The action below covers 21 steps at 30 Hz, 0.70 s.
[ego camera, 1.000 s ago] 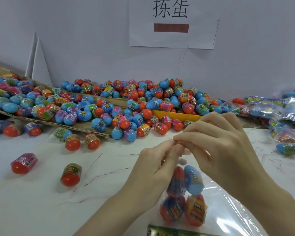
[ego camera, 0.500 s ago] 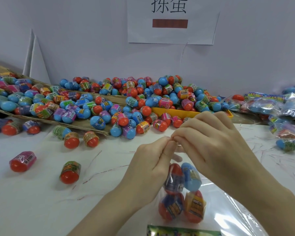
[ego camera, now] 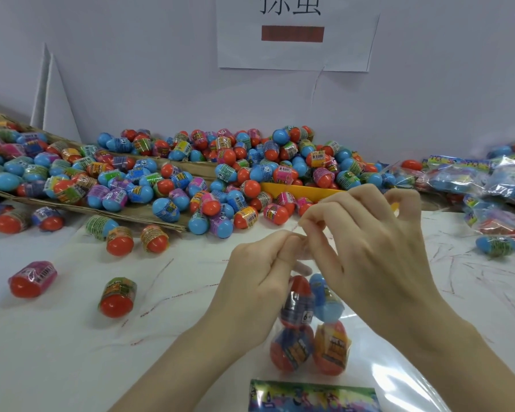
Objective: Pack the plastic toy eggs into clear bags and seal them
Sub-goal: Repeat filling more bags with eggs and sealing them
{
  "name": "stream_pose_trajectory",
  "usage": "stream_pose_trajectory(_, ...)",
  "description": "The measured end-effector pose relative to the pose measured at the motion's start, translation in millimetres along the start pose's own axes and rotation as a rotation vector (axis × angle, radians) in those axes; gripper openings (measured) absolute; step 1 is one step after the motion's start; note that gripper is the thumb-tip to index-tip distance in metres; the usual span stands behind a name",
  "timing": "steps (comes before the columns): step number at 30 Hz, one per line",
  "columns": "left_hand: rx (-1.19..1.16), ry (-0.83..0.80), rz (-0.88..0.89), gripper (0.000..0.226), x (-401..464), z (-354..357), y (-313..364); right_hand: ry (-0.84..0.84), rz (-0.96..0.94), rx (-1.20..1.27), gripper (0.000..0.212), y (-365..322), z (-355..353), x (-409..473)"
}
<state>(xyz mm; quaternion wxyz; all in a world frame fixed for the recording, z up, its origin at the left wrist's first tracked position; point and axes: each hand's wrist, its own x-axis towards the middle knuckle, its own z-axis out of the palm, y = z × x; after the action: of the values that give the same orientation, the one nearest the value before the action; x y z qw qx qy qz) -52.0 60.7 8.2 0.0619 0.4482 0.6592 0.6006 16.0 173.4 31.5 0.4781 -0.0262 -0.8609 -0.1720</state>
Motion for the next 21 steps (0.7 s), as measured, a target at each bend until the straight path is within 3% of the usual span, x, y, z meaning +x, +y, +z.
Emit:
stream_pose_trajectory(7, -0.084, 0.010, -0.072, 0.032, 0, 0, -3, -0.032, 0.159, 0.023, 0.022, -7, 3, 0)
stream_pose_trajectory(14, -0.186, 0.075, -0.167, 0.036, 2, 0, -8, -0.126, 0.752, 0.272, 0.022, 56, 6, -6)
stream_pose_trajectory(18, -0.177, 0.094, -0.173, 0.036, 2, 1, -10, -0.187, 1.041, 0.118, 0.027, 93, 2, -19)
stream_pose_trajectory(21, -0.181, 0.096, -0.172, 0.036, 2, 1, -11, -0.307, 1.055, 0.022, 0.021, 109, -5, -32)
